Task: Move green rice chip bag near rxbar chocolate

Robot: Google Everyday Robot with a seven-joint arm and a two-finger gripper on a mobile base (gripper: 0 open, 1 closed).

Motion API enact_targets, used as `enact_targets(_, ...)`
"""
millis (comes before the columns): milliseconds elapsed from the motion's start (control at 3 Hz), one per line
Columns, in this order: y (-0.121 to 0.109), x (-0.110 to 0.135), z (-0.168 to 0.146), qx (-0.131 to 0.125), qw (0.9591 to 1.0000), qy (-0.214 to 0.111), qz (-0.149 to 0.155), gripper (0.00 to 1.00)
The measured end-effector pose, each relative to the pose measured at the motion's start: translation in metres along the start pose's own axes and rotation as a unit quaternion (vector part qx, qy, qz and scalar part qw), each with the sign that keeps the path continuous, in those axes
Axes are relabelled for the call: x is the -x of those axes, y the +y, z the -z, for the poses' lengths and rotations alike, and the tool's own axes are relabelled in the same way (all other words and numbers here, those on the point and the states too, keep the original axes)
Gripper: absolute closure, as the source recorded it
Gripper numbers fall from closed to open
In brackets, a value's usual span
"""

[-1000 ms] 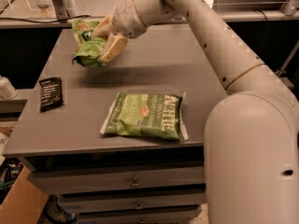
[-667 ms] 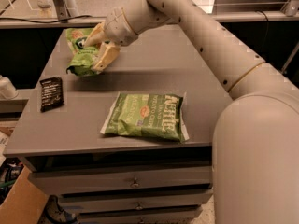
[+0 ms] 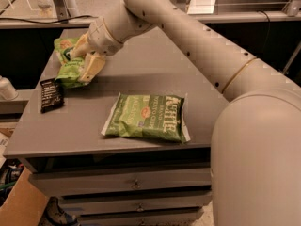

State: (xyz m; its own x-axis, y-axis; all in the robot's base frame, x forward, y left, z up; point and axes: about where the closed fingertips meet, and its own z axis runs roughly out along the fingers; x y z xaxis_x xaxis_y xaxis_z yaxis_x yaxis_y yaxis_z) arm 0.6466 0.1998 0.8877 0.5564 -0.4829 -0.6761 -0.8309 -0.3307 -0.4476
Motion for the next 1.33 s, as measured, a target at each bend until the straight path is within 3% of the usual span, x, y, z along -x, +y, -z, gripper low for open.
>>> enact_targets(333,0.0010,-0.0014,-0.0082,0.007,0.9999,0.011,-0.008,0.84)
enact_targets(1333,-0.0054,-0.0011,-0.0071,0.012,0.9994,0.030,-0.011,0.14)
